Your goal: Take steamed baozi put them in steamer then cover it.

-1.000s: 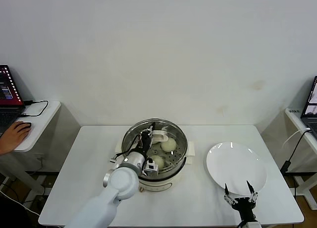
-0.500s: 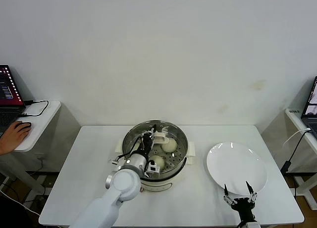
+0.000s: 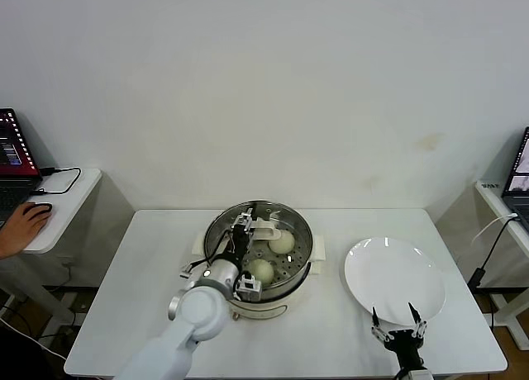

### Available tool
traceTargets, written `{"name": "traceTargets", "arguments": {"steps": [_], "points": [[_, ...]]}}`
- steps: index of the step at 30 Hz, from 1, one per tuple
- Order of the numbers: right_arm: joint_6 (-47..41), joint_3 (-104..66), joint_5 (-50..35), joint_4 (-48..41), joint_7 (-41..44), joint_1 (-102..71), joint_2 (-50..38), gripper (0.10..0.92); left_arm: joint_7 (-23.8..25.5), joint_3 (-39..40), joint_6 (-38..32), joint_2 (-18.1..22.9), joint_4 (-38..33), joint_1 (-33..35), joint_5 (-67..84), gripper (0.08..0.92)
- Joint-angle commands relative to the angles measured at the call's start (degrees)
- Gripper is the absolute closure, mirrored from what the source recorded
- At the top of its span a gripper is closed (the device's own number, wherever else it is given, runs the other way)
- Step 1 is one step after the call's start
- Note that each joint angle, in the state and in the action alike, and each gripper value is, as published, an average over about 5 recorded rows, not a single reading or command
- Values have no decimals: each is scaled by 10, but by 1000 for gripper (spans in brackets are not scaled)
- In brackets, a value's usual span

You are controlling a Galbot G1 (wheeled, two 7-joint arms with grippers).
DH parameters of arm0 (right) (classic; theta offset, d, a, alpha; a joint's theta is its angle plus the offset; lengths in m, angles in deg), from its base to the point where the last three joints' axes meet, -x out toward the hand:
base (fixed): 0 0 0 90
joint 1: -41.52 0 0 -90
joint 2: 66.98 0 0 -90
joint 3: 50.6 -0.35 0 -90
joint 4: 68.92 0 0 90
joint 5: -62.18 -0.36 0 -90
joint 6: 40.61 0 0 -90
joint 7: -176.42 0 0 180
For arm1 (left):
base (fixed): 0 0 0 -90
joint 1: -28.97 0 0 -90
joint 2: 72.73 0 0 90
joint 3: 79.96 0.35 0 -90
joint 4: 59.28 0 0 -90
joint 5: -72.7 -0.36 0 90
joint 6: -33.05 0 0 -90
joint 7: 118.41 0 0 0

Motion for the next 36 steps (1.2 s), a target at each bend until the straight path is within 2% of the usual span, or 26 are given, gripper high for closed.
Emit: {"name": "traceTargets", "arguments": {"steps": [1,6,9,12,15,19,21,26,32,36], "points": [[0,2,0,-1,1,-1,-1,203,-10,-33,-5,-28,-108,107,20,455],[0,9,3,-4,1,0,-1,203,-28,-58,-10,-51,-200,170,48,308],[0,12,4,-5,0,1,0,203,-56,-80,-18,-59,-245,216,79,227],[2,13,4,-7,0,0,-1,203,-102,-116,-28,-61,-285,282,148,185],[5,13,2,-7,1,-1,-2,203,-180,-184,-59,-55,-306,358,288,178],[7,13,-1,-3,1,-4,-3,203,-287,-295,-178,-23,-276,422,570,177],[7,16,-3,-1,1,-5,-5,203,-307,-335,-229,-9,-261,448,698,177],[4,27,-20,6,3,-13,-17,203,-317,-369,-228,-3,-236,512,876,177],[3,49,-65,26,11,-33,-37,203,-316,-333,-286,10,-144,552,911,177],[0,67,-87,47,13,-52,-50,203,-294,-309,-328,18,-98,559,910,177]]}}
